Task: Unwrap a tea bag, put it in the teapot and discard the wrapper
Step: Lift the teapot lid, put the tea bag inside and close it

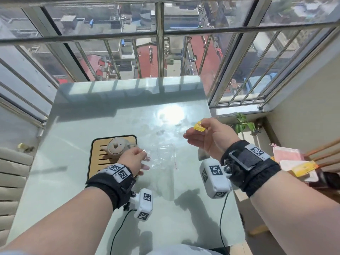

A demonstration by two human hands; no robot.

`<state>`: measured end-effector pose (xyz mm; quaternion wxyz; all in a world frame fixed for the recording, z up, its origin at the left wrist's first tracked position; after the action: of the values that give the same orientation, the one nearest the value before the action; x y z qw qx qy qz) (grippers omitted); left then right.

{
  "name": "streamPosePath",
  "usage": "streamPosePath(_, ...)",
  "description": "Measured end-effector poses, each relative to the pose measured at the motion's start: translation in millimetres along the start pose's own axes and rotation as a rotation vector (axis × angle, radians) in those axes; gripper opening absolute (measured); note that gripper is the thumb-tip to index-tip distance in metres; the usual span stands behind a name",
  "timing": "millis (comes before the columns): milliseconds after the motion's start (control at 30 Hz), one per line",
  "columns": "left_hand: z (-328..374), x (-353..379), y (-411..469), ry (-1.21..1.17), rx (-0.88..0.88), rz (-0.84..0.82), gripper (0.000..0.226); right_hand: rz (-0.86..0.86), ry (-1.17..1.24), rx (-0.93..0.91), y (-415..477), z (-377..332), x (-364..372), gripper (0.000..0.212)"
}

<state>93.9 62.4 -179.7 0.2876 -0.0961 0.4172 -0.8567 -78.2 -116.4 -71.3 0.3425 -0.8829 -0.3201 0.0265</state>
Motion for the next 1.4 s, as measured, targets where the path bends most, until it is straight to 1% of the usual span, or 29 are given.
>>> streamPosePath(67,-4,-3,-2,-0.029,-0.005,-0.005,0.012,-0.014,-0.022,-0.003,-2,-1,10,0.025)
streamPosePath(133,-13,-11,1,-0.032,-0.033,0.033,0.011,-0.032,-0.033,0.006,-1,-1,22,0.026)
streamPosePath(167,-18,-16,2,0.004,-0.050,0.059,0.017,-0.039,-0.041,0.012,0,0,27,0.026)
streamPosePath(267,-29,-30,3,0.209,-0.118,0.097,0.052,-0.049,-0.082,0.027,5,6,42,0.029)
streamPosePath(333,-32,-34,2,0.324,-0.123,0.065,0.058,-0.039,-0.106,0.038,8,9,45,0.033)
streamPosePath(400,-33,-36,3,0.352,-0.112,0.036,0.049,-0.003,-0.156,0.049,10,10,46,0.035)
streamPosePath(467,-32,-40,4,0.379,-0.082,0.047,0.040,0.041,-0.206,0.061,12,8,45,0.026)
streamPosePath(533,-30,-45,7,0.430,-0.032,0.088,0.036,0.057,-0.240,0.060,13,7,43,0.020)
streamPosePath(667,-19,-58,9,0.519,0.121,0.227,0.035,0.084,-0.280,0.072,15,8,45,0.017)
streamPosePath(733,-11,-60,9,0.577,0.177,0.265,0.037,0.082,-0.279,0.089,15,8,45,0.018)
streamPosePath(833,3,-56,9,0.616,0.244,0.275,0.046,0.070,-0.246,0.115,15,8,43,0.022)
streamPosePath(900,11,-53,10,0.651,0.277,0.265,0.048,0.069,-0.239,0.113,16,6,45,0.024)
streamPosePath(1033,26,-44,14,0.754,0.316,0.261,0.046,0.081,-0.254,0.090,20,5,50,0.015)
streamPosePath(1100,30,-37,13,0.808,0.330,0.250,0.041,0.094,-0.262,0.080,22,4,49,0.012)
streamPosePath(1167,32,-31,14,0.856,0.324,0.236,0.031,0.088,-0.258,0.079,22,4,49,0.013)
streamPosePath(1233,33,-31,16,0.923,0.318,0.232,0.021,0.058,-0.224,0.077,21,5,50,0.012)
streamPosePath(1400,34,-31,18,1.007,0.326,0.232,0.007,-0.031,-0.166,0.091,21,15,54,0.015)
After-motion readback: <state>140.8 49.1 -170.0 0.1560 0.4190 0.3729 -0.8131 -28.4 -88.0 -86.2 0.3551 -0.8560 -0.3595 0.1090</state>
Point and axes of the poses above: each hand's wrist, its own y-axis towards the middle knuckle, its own x-axis out of the palm, z = x × y, the point moved 2 cm from there along y, towards the middle knuckle, and after that the axes turned 8 degrees about -y, right-handed, at the moved point
